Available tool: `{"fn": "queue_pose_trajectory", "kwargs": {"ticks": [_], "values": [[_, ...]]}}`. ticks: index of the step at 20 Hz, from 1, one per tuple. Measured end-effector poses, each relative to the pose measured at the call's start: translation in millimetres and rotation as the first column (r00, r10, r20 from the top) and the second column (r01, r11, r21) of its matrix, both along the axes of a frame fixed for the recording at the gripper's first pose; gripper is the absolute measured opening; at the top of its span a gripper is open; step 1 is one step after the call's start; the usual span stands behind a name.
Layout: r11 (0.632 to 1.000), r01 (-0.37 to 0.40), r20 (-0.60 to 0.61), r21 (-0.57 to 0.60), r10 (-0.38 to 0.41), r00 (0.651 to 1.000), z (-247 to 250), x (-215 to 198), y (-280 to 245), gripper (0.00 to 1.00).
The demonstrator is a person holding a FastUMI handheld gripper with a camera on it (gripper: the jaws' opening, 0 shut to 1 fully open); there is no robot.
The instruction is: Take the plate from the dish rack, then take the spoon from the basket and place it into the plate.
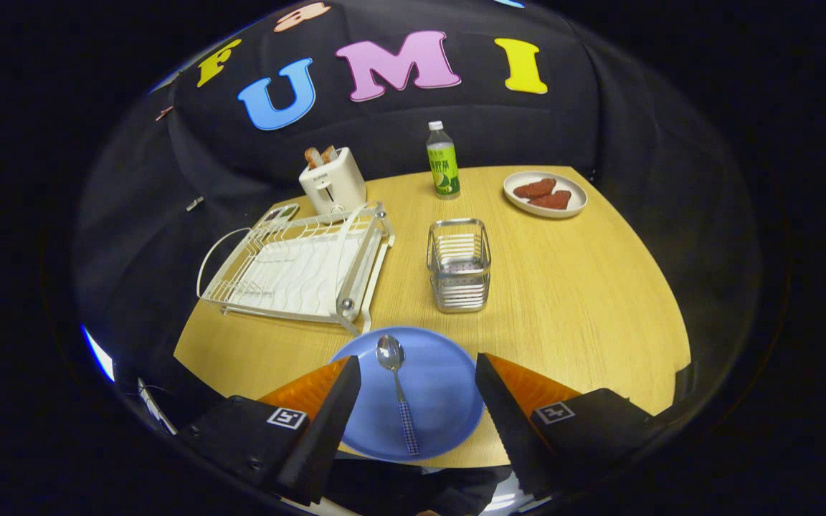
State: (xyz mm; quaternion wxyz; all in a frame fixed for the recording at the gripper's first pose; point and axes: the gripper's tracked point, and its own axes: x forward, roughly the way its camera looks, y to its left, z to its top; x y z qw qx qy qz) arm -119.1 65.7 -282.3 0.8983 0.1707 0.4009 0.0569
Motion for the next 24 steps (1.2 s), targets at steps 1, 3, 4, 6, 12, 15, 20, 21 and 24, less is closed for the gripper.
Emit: {"fn": "queue_pose_trajectory", "kwargs": {"ticks": [1, 3, 4, 6, 12, 15, 20, 21, 24], "values": [[1.000, 0.001, 0.033, -0.010, 0.000, 0.999, 12.8, 9.1, -7.2, 0.99], [1.000, 0.002, 0.091, -0.022, 0.000, 0.996, 39.6, 24.4, -21.7, 0.99], [1.000, 0.005, 0.119, -0.026, -0.002, 0.993, 51.7, 30.2, -28.4, 0.99], [0.999, 0.016, 0.166, -0.038, -0.009, 0.986, 73.6, 44.0, -43.7, 0.99], [0.997, 0.014, 0.279, -0.075, 0.007, 0.960, 122.9, 64.3, -78.4, 0.99], [0.993, -0.007, 0.317, -0.117, 0.044, 0.947, 138.2, 66.5, -93.1, 0.98], [0.987, -0.028, 0.372, -0.159, 0.086, 0.924, 165.0, 70.9, -111.7, 0.99], [0.985, -0.029, 0.386, -0.170, 0.094, 0.918, 171.1, 71.1, -115.7, 0.99], [0.979, -0.025, 0.429, -0.201, 0.111, 0.896, 189.3, 71.8, -128.9, 0.99]]}}
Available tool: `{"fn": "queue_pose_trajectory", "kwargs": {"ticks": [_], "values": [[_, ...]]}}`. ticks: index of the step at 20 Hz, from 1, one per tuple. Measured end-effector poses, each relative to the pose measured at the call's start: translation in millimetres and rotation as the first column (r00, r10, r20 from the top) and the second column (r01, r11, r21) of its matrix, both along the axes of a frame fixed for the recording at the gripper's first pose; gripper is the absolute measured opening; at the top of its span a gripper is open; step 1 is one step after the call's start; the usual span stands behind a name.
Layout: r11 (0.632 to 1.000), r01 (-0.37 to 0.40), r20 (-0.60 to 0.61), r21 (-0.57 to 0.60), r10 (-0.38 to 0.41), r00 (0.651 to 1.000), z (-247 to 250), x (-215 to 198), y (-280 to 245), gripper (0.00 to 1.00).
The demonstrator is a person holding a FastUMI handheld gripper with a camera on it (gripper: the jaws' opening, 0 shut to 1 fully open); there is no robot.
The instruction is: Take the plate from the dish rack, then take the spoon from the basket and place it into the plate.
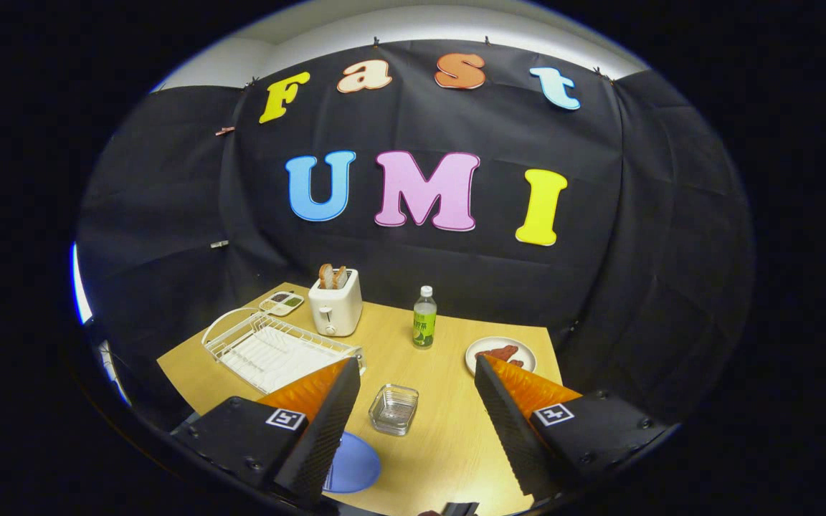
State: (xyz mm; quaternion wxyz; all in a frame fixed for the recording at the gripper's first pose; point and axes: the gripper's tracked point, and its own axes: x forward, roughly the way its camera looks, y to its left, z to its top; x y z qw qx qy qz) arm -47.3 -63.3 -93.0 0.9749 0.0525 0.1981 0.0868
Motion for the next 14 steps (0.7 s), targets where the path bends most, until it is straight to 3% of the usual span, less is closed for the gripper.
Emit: {"fn": "queue_pose_trajectory", "kwargs": {"ticks": [7, 14], "values": [[0.999, 0.032, 0.116, -0.042, -0.027, 0.993, 27.3, 3.6, -29.8, 0.99], [0.998, 0.053, 0.116, -0.024, -0.050, 0.992, 20.0, 11.7, -38.4, 0.99]]}}
